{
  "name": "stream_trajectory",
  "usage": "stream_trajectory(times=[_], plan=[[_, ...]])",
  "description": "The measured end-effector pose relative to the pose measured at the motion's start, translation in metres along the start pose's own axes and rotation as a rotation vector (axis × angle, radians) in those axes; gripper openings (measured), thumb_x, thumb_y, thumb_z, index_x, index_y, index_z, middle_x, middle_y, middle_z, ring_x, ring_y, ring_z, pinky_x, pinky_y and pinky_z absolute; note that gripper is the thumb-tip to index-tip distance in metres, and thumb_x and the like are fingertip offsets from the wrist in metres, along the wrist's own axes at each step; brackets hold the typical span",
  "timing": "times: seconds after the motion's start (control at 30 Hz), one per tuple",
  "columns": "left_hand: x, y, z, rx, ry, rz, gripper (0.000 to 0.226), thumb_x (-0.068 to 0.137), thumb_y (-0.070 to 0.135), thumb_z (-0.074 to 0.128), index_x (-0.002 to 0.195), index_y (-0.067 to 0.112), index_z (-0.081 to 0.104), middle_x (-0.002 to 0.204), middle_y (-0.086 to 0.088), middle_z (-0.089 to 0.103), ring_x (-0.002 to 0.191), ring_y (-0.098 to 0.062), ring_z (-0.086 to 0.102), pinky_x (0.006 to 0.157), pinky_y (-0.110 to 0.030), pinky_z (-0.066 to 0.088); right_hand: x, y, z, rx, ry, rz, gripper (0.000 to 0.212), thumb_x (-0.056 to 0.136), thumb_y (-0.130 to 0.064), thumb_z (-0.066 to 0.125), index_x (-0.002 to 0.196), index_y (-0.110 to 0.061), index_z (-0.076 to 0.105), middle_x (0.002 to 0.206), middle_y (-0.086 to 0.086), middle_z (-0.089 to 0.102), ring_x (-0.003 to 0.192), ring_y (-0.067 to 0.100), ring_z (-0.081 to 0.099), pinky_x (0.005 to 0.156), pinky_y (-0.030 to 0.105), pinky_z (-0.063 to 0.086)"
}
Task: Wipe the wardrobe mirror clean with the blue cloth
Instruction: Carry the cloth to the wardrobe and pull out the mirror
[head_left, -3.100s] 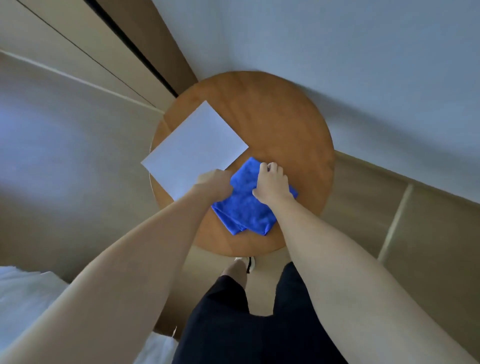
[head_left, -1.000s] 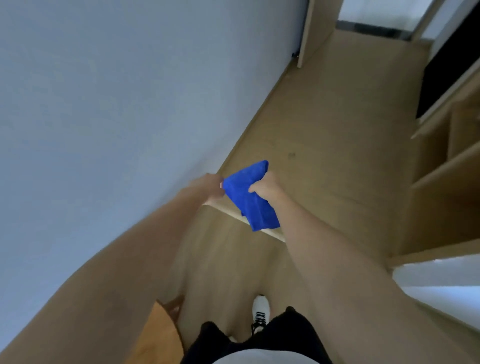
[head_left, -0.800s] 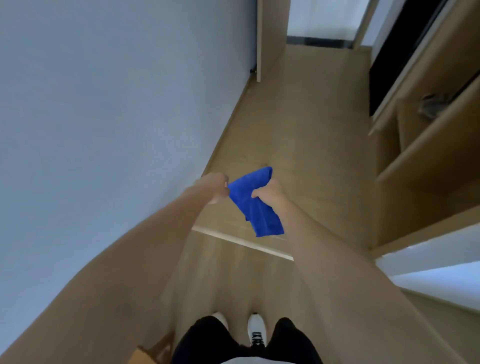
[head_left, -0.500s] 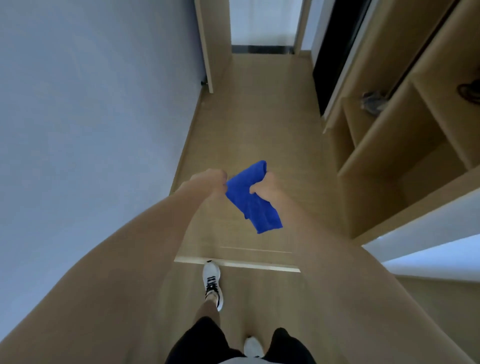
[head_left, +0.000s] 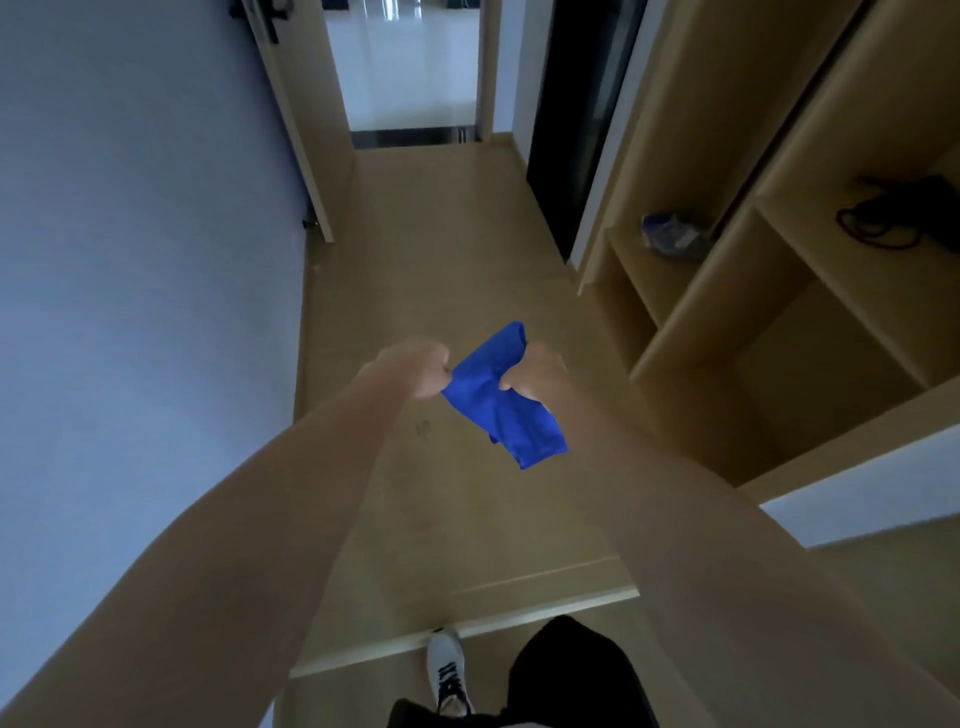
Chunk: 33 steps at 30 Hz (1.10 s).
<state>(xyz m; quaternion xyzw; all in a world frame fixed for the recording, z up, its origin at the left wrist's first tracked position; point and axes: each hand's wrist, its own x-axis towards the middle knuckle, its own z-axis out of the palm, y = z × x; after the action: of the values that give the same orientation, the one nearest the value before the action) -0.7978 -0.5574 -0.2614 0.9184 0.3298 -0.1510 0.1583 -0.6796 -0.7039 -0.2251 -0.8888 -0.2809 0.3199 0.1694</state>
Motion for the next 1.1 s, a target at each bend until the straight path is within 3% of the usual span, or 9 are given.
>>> stream_trajectory(times=[0.13,0.27,0.5,0.57,0.63,0.7,0.83,0.93,1.1], plan=[[0.038,-0.021,-0.029,-0.012,0.0,0.015,0.017,0.086,0.023,0.05,0.094,0.018,0.064,0.1,-0.003,0.064,0.092,-0.027,0.062,0.079,-0.035,0.051,0.036,-0.028,-0.011,0.053,0.02,0.02,0.026,0.094,-0.017,0.061,0.118,-0.01,0.056,0.103,0.004,0.058,0.086,0.021,0.054,0.055,0.024,0.034],[0.087,-0.035,-0.054,-0.033,-0.002,0.039,0.015,0.086,0.02,0.049,0.091,0.017,0.063,0.099,-0.004,0.065,0.089,-0.027,0.062,0.075,-0.034,0.049,0.083,-0.051,-0.019,0.129,0.028,0.061,0.026,0.091,-0.017,0.063,0.115,-0.011,0.054,0.106,0.006,0.06,0.082,0.02,0.054,0.063,0.03,0.041],[0.195,-0.065,-0.089,0.049,-0.016,0.035,0.014,0.091,0.025,0.051,0.095,0.021,0.064,0.102,-0.001,0.064,0.092,-0.025,0.061,0.073,-0.031,0.044,0.199,-0.085,-0.034,0.076,0.041,0.053,0.019,0.097,-0.021,0.055,0.113,-0.011,0.056,0.099,0.002,0.057,0.082,0.015,0.048,0.054,0.023,0.03],[0.233,-0.077,-0.103,0.058,-0.028,0.03,0.015,0.09,0.027,0.051,0.095,0.021,0.063,0.101,-0.001,0.064,0.091,-0.025,0.061,0.075,-0.032,0.047,0.239,-0.1,-0.04,0.156,0.031,0.075,0.024,0.094,-0.017,0.059,0.117,-0.01,0.056,0.095,0.002,0.056,0.088,0.021,0.053,0.064,0.027,0.039],[0.266,-0.084,-0.122,0.08,-0.06,0.027,0.017,0.092,0.027,0.05,0.098,0.019,0.063,0.1,-0.002,0.063,0.093,-0.026,0.061,0.08,-0.034,0.05,0.277,-0.118,-0.047,0.255,0.015,0.084,0.036,0.088,-0.012,0.062,0.123,-0.004,0.057,0.11,0.012,0.061,0.104,0.031,0.059,0.077,0.035,0.046],[0.298,-0.088,-0.142,0.102,-0.075,0.028,0.017,0.092,0.026,0.05,0.099,0.019,0.064,0.099,-0.001,0.063,0.092,-0.025,0.062,0.08,-0.034,0.05,0.308,-0.137,-0.059,0.287,0.006,0.092,0.04,0.085,-0.01,0.063,0.124,-0.002,0.057,0.122,0.017,0.061,0.113,0.033,0.059,0.081,0.034,0.046],[0.357,-0.1,-0.183,0.082,-0.05,0.027,0.016,0.091,0.025,0.049,0.095,0.019,0.063,0.095,-0.002,0.064,0.088,-0.024,0.062,0.076,-0.033,0.05,0.369,-0.167,-0.087,0.275,0.032,0.083,0.036,0.085,-0.016,0.069,0.117,-0.012,0.051,0.092,0.001,0.055,0.078,0.018,0.054,0.06,0.027,0.039],[0.395,-0.109,-0.212,0.09,-0.054,0.043,0.014,0.089,0.026,0.049,0.092,0.021,0.062,0.093,0.0,0.064,0.086,-0.023,0.062,0.074,-0.033,0.05,0.407,-0.191,-0.103,0.269,0.054,0.115,0.031,0.087,-0.017,0.066,0.115,-0.012,0.053,0.084,0.0,0.052,0.071,0.017,0.052,0.054,0.03,0.038],[0.465,-0.126,-0.249,0.093,-0.044,0.099,0.014,0.088,0.023,0.051,0.093,0.019,0.064,0.094,-0.001,0.065,0.086,-0.024,0.064,0.074,-0.035,0.051,0.466,-0.222,-0.122,0.257,0.079,0.135,0.021,0.089,-0.014,0.065,0.105,-0.013,0.051,0.09,0.003,0.056,0.086,0.023,0.057,0.071,0.036,0.047]])
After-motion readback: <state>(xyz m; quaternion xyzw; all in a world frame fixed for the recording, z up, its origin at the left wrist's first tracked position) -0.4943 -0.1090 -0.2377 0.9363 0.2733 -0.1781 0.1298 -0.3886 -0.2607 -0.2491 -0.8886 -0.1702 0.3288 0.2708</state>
